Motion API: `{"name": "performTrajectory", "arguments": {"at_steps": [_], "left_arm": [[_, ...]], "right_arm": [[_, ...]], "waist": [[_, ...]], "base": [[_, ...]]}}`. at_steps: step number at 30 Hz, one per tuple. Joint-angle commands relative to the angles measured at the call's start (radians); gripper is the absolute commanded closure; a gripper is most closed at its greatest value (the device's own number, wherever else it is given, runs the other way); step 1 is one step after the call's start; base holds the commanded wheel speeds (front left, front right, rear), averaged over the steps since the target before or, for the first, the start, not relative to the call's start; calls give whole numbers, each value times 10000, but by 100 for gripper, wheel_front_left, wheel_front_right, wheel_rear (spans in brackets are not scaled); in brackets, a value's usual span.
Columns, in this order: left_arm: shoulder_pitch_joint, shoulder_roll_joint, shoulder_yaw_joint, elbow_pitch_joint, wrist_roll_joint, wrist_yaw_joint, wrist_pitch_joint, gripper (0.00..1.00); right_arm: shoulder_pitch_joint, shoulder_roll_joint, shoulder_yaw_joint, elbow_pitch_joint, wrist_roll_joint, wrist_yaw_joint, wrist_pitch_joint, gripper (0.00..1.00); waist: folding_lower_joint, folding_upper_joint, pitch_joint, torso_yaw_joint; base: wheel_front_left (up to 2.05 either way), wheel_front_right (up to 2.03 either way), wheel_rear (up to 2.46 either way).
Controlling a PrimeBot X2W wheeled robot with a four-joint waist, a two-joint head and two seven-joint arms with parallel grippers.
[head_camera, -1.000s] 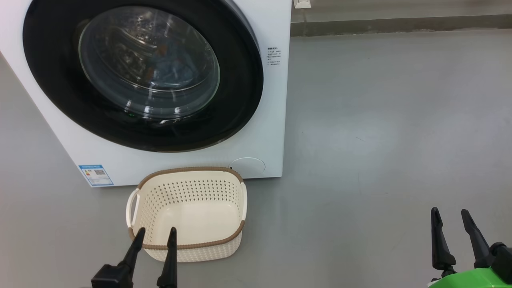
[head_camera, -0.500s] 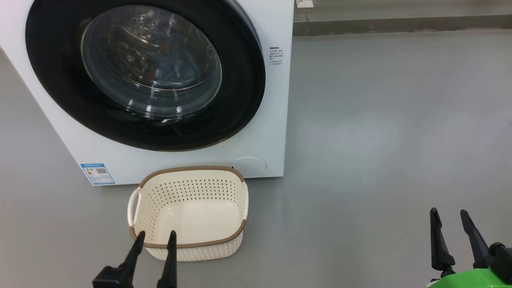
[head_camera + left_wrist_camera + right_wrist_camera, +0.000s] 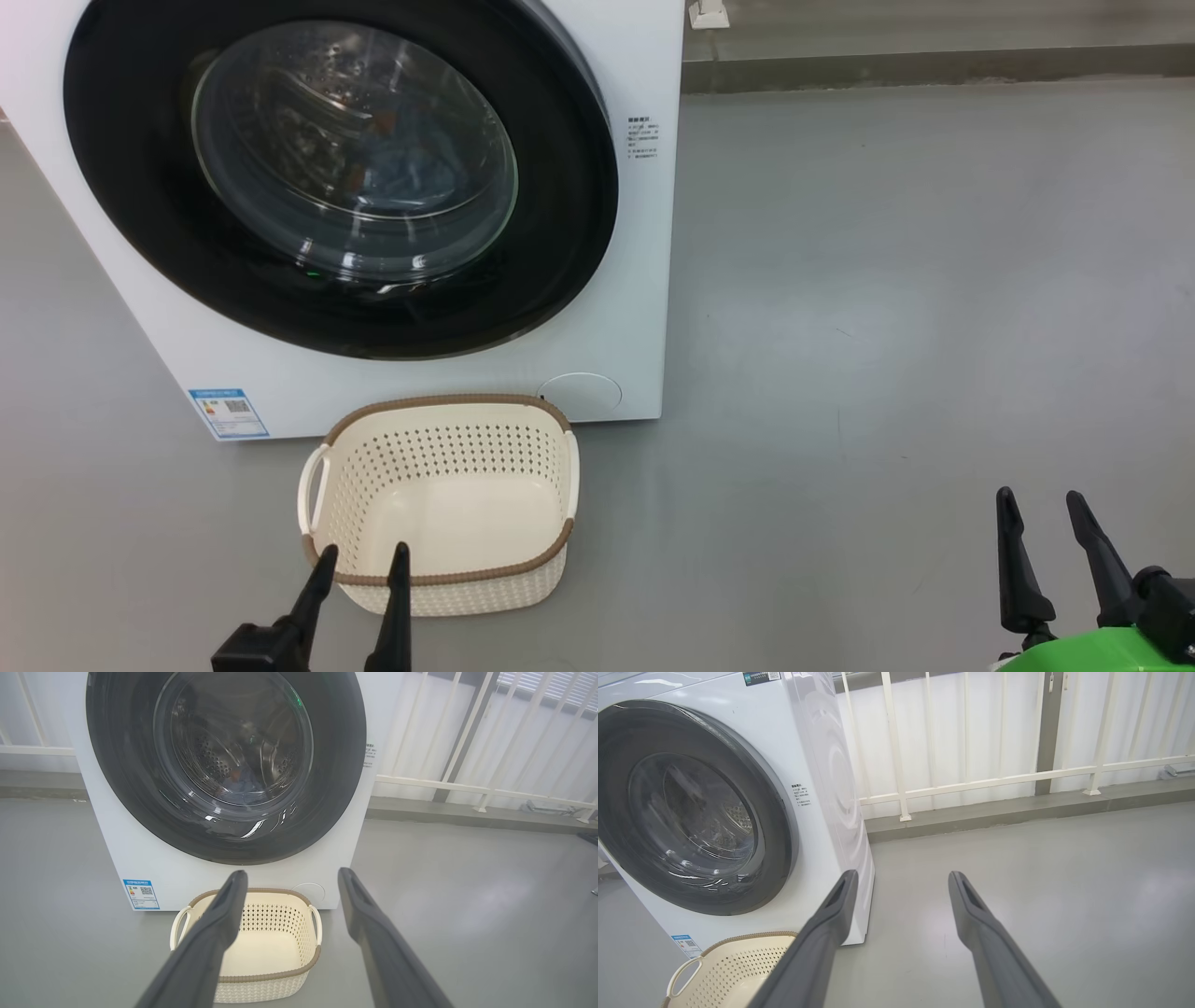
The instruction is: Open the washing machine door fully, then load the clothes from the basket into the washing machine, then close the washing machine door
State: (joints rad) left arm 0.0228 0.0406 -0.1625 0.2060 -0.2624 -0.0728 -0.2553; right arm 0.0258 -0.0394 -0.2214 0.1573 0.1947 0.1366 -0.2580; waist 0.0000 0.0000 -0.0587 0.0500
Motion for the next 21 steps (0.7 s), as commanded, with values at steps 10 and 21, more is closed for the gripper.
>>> {"name": "performTrajectory", "arguments": {"at_steps": [10, 21], "left_arm": [[-97, 97, 350, -266, -181, -61, -65, 0], [-74, 97, 381, -236, -401, -32, -65, 0]], "right_arm": [[-47, -108, 392, -166, -124, -59, -38, 0], [-32, -108, 397, -145, -104, -59, -38, 0]], "waist": [[0, 0, 4, -46], [0, 0, 10, -16]], "base": [[0, 0, 0], [0, 0, 0]]}}
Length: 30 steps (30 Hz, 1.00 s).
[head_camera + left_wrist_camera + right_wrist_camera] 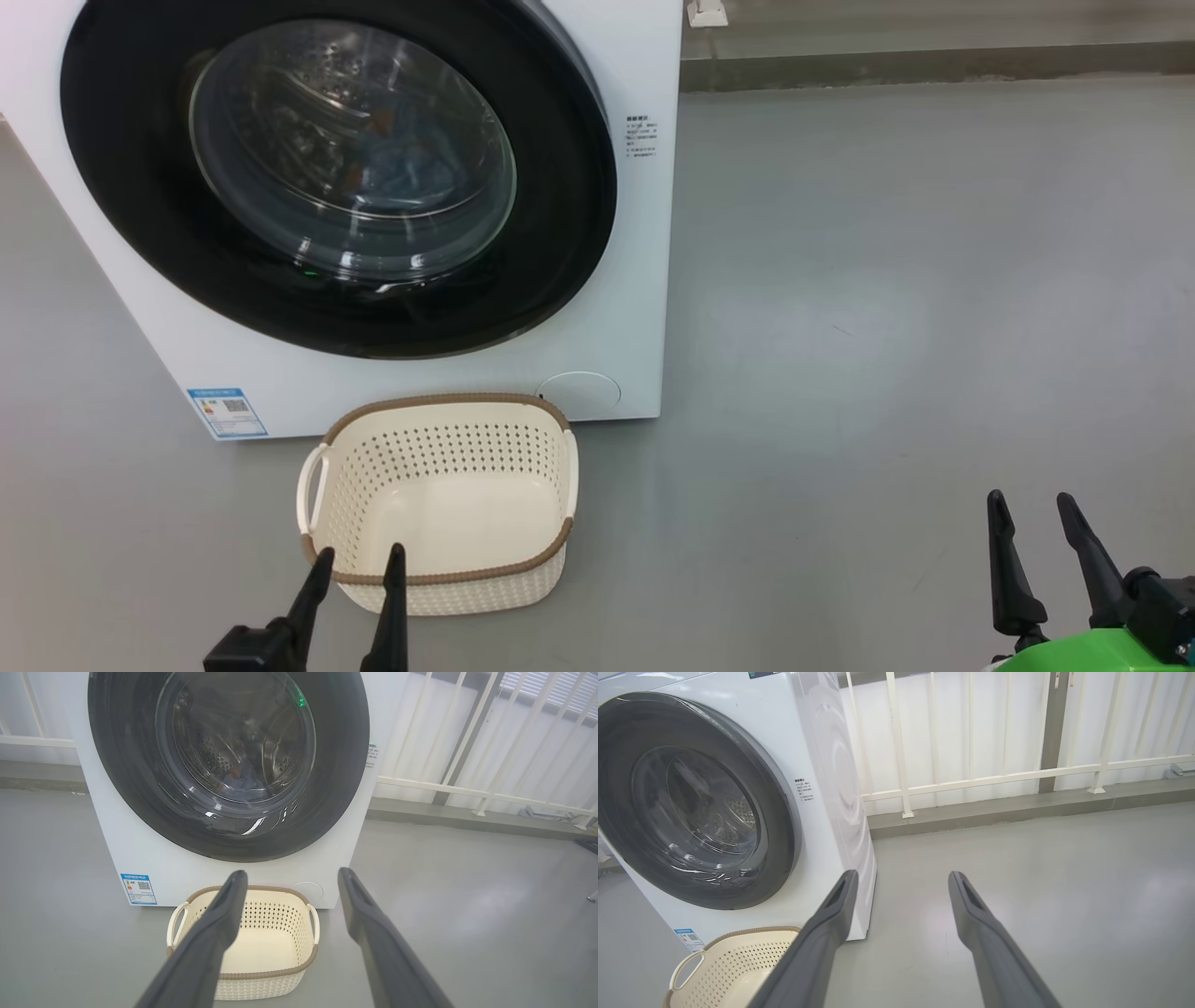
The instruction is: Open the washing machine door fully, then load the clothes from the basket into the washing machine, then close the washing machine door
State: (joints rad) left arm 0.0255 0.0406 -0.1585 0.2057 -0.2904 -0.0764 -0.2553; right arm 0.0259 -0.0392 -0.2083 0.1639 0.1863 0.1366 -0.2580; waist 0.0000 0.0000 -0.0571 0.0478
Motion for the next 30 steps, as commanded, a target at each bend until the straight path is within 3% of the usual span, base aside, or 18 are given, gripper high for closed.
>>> {"name": "performTrajectory", "arguments": {"at_steps": [1, 5, 6, 15, 20, 30], "left_arm": [[-97, 97, 344, -242, -132, 9, -65, 0], [-78, 97, 338, -274, -230, -44, -65, 0], [-52, 97, 267, -218, -326, -100, -65, 100], [99, -31, 75, 237, -1006, -97, 181, 100], [39, -13, 173, 249, -1535, -116, 319, 100], [-90, 17, 372, 272, -2585, -154, 595, 100]], "right_arm": [[-31, -110, 274, -205, -15, -59, -38, 0], [-32, -110, 301, -196, -6, -59, -38, 0], [-34, -110, 305, -193, -8, -59, -38, 100], [-127, 41, -23, 397, 726, -1, 281, 100], [-146, 35, 56, 385, 1312, -4, 396, 100], [-229, 22, 167, 392, 2459, -9, 656, 100]], "waist": [[0, 0, -10, 11], [0, 0, -28, 19], [0, 0, -34, 22], [22, 0, -20, -5], [2, 0, 23, -25], [1, 0, 77, -65]], "base": [[0, 0, 0], [0, 0, 0], [0, 0, 0], [0, 0, 0], [0, 0, 0], [0, 0, 0]]}}
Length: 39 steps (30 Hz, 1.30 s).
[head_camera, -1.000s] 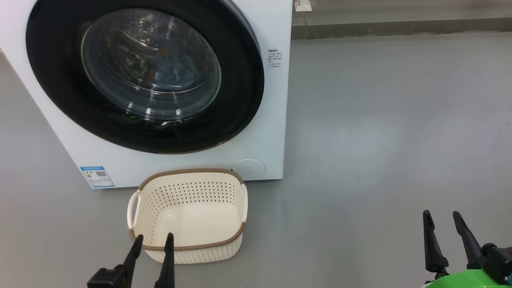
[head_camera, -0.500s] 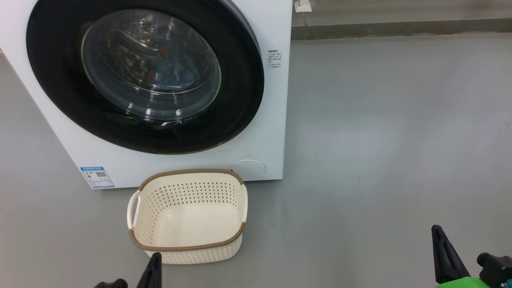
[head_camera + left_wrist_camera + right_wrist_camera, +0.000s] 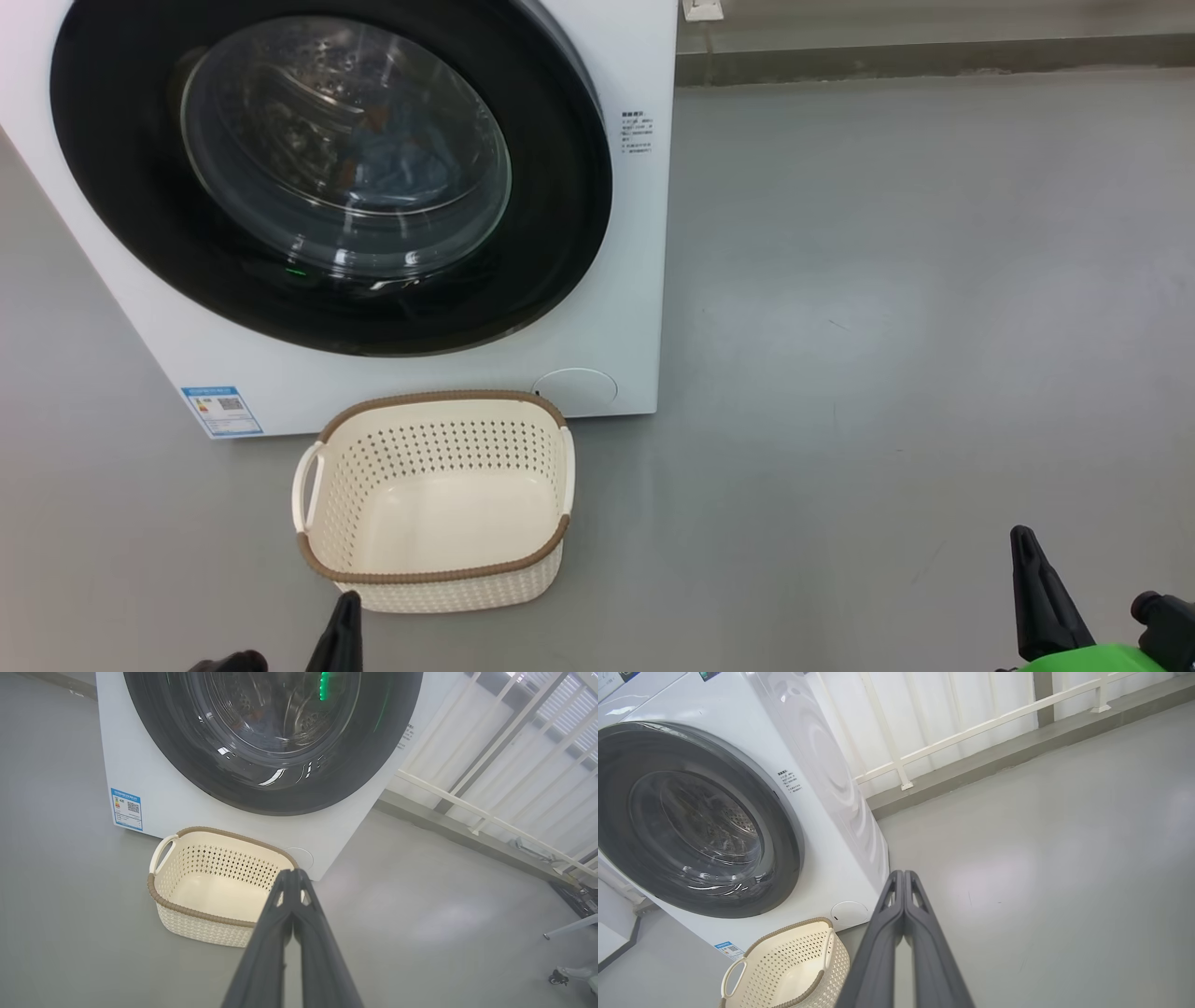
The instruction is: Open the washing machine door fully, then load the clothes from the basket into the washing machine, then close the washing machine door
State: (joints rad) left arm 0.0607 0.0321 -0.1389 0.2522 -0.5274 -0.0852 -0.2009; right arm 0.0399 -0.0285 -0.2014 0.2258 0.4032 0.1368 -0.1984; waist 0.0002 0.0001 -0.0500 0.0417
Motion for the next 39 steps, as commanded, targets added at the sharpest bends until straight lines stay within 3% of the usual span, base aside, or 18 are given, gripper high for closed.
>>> {"name": "performTrajectory", "arguments": {"at_steps": [1, 39], "left_arm": [[-455, 104, 197, -193, -320, -69, 79, 100], [-893, 178, 975, -155, -4157, -208, 1133, 100]], "right_arm": [[-379, -86, 106, -224, 404, -11, 88, 100], [-773, -134, 387, -78, 4608, -29, 1178, 100]], "waist": [[-2, -1, 10, -8], [-2, -1, 198, -156]], "base": [[0, 0, 0], [0, 0, 0]]}}
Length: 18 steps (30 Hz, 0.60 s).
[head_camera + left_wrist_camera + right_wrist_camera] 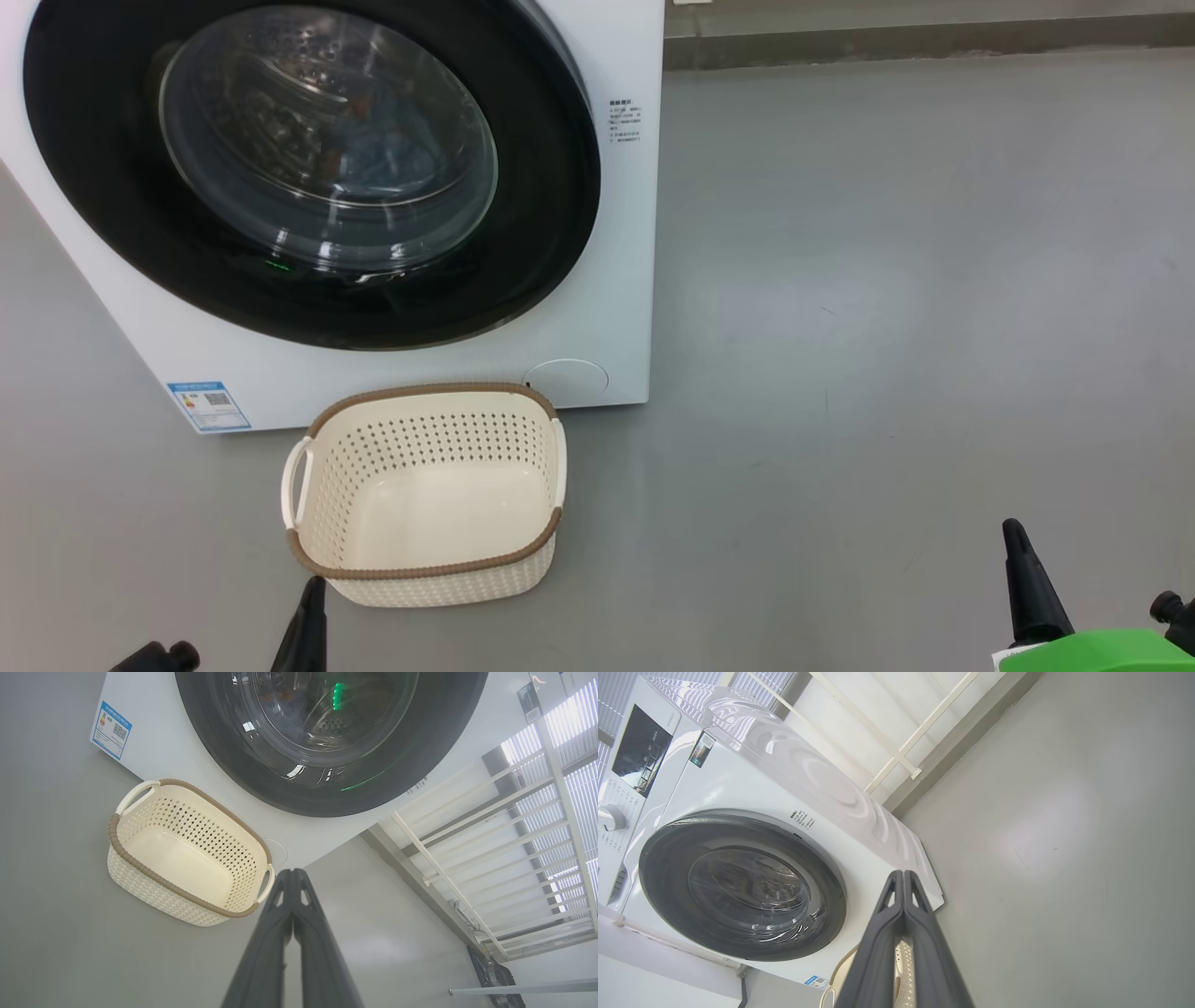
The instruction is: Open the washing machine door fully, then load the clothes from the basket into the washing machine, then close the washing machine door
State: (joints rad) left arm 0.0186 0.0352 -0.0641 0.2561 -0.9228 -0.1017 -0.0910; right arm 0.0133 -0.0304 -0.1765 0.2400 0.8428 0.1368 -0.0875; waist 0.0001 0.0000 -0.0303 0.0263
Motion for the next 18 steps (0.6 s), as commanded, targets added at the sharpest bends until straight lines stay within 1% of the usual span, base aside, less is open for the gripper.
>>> {"name": "performTrajectory", "arguments": {"at_steps": [1, 18], "left_arm": [[-484, 148, 249, -192, -306, -47, 64, 100], [-688, 171, 624, -171, -2058, -111, 563, 100]], "right_arm": [[-517, -116, 145, -216, 325, -30, 99, 100], [-700, -138, 273, -147, 2260, -38, 602, 100]], "waist": [[-1, 0, 7, -5], [-1, 0, 93, -73]], "base": [[0, 0, 0], [0, 0, 0]]}}
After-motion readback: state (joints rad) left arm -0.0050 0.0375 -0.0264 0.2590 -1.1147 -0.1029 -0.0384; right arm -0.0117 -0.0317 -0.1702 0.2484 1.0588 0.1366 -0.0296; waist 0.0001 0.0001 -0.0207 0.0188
